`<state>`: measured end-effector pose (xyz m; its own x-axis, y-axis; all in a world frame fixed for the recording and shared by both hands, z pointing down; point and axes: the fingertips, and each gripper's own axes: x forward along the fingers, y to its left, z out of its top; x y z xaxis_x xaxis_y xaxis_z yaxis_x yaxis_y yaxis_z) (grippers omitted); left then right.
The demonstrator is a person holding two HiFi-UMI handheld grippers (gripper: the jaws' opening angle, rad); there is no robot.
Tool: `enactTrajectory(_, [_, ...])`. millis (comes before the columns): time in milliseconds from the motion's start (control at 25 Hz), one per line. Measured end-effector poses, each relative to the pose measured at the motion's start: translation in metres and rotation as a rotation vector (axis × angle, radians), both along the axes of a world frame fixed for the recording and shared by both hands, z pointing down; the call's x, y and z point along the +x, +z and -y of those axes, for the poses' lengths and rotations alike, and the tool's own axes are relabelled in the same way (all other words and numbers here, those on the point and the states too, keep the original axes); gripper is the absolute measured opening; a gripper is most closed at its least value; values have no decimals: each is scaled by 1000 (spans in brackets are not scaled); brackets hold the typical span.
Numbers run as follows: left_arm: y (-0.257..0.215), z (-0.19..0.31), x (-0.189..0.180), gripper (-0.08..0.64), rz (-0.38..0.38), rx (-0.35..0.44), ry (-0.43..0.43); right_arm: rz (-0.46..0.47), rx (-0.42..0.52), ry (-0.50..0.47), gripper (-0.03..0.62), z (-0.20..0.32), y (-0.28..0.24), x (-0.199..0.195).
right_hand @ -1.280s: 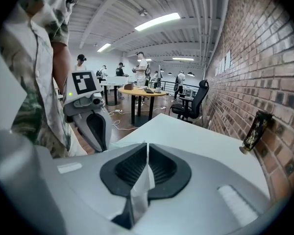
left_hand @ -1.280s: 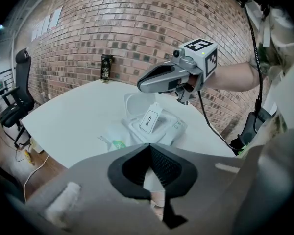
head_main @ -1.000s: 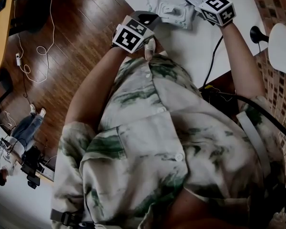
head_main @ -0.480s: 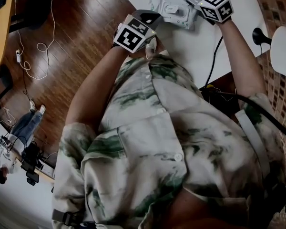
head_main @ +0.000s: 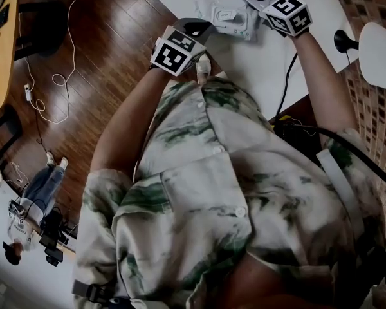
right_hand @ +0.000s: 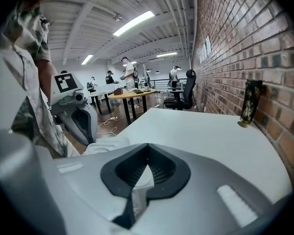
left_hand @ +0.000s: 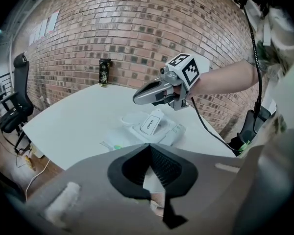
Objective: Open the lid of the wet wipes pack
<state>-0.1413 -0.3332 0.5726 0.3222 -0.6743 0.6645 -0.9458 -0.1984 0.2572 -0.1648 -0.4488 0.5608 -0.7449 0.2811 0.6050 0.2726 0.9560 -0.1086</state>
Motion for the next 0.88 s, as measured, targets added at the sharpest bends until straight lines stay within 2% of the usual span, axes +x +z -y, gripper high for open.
enactTrajectory(240, [-37, 3, 1, 3, -21, 109, 14, 46, 85, 98, 6, -6, -36, 21])
enactTrajectory(440, [-84, -17, 4, 3, -69, 200, 21, 96, 151, 259, 6, -27, -73, 50])
enactTrajectory(760, [-148, -105, 13, 3, -113, 299, 117, 174, 142, 512, 6, -131, -128, 109])
enactTrajectory(880, [-166, -146, 24, 3, -134, 325, 157, 210, 94, 607, 6, -184, -140, 134])
